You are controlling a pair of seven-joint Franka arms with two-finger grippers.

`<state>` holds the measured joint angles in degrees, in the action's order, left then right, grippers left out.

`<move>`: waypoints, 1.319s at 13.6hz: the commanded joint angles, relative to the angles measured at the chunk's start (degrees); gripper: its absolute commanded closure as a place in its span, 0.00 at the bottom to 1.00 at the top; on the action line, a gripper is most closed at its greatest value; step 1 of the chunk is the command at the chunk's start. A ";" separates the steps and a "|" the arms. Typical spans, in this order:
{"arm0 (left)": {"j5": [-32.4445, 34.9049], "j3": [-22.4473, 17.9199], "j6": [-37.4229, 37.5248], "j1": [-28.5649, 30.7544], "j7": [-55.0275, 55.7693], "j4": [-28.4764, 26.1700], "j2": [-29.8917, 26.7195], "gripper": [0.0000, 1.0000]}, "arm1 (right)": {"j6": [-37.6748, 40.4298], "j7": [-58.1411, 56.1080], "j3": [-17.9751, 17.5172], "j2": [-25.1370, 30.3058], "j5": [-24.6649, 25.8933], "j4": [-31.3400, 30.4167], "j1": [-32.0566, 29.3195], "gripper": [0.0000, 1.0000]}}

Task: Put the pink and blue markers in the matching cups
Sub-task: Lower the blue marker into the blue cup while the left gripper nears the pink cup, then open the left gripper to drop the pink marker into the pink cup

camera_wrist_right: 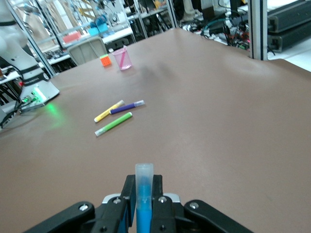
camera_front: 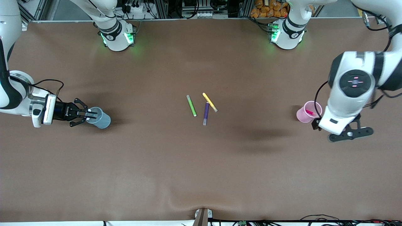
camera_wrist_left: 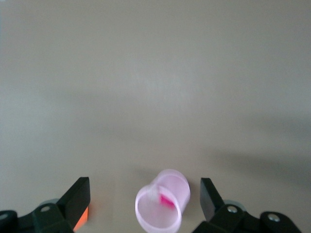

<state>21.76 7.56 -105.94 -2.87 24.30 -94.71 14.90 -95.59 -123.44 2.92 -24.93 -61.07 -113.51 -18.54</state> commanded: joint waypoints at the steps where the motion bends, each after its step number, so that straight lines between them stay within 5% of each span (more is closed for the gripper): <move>1: -9.77 -0.96 14.48 -0.47 -7.74 10.75 -0.23 0.00 | 1.46 -1.89 -0.55 -0.82 -1.68 0.57 -1.23 0.81; 2: -11.63 -1.84 18.19 -0.56 -10.73 12.52 -0.84 0.00 | 1.46 -1.89 -0.55 -0.82 -1.77 0.66 -1.23 0.25; 3: -12.87 -2.81 20.14 -0.39 -13.72 12.88 -2.67 0.00 | 1.55 -1.89 -0.55 -0.82 -1.86 0.66 -1.23 0.04; 8: -20.52 -5.71 26.83 0.05 -23.50 12.45 -12.34 0.00 | 2.87 -0.75 0.06 -0.74 -1.86 1.44 -1.50 0.00; 14: -21.93 -8.79 29.57 0.23 -29.31 8.58 -15.69 0.00 | 3.57 13.20 0.51 0.23 -0.89 8.21 1.22 0.00; 18: -21.24 -8.62 27.73 0.14 -27.55 4.73 -19.01 0.00 | 0.24 32.15 0.51 5.31 7.69 12.25 5.79 0.00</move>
<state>0.64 -1.26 -76.00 -2.73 -4.20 -85.45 0.08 -93.64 -100.39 3.26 -23.31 -57.79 -102.58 -14.85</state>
